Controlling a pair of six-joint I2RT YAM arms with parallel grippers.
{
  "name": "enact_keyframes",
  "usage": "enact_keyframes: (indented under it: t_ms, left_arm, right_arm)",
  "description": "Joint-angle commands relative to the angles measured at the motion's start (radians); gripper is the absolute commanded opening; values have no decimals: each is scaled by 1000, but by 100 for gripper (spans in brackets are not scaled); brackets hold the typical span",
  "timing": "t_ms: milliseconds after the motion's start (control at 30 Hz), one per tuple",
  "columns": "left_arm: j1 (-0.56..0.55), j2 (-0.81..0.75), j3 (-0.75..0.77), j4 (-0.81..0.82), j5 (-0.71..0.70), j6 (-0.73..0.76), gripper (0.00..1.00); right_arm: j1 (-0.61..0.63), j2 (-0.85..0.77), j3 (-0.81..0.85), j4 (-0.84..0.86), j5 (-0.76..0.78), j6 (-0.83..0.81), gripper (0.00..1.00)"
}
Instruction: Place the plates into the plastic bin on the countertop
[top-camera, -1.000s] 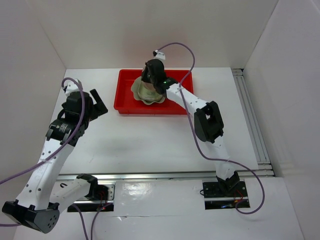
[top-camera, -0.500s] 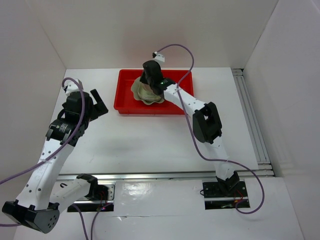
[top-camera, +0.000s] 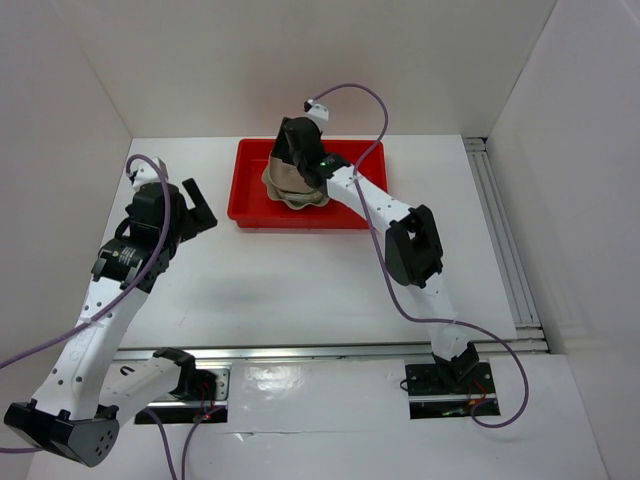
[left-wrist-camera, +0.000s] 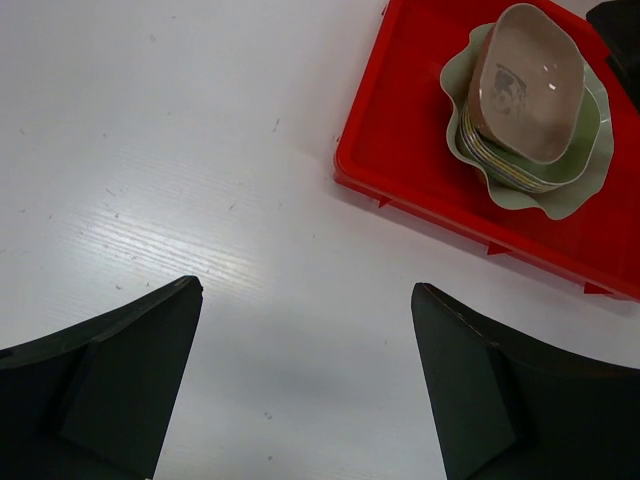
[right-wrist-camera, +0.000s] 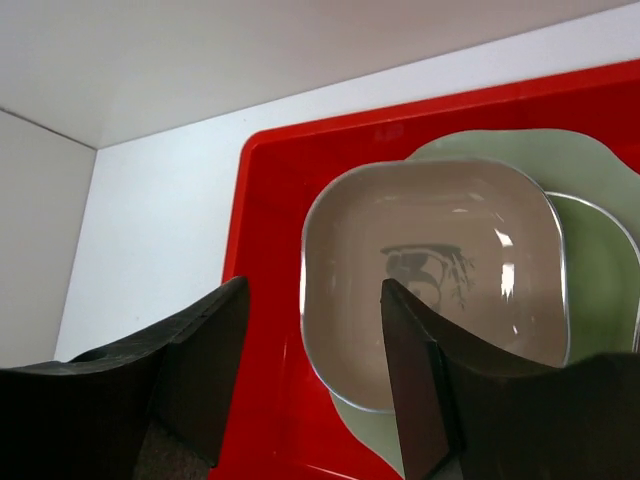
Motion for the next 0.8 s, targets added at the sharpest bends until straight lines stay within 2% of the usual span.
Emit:
enact_keyframes:
  t_ms: [0,267,367,433,500,600,633,767]
  left_arm:
    - [7,0,6,43,11,18,99]
    - [7,0,6,43,11,18,99]
    - [7,9,6,43,11,18,99]
    - [7,9,6,54,23,29,99]
    - [7,40,6,54,32,39,99]
    - [7,73,17,43,54,40,99]
    - [7,73,17,43,67,40,99]
    - [7,73,26,43,90,40,99]
  right_arm:
    - [18,4,93,-4,28,-22,63]
    - [18,-4,72,-25,37,-22,70]
    - [18,-13,72,-34,61,-34,81]
    - [31,-37,72,-56,94,-84,97]
    - [56,-89,52,-96,159,-141,100]
    - [67,-227,-86,-125,233,-178,100]
    - [80,-270,-193,-134,255,-213,100]
    - [136,-488,-446,-146,333,-276,100]
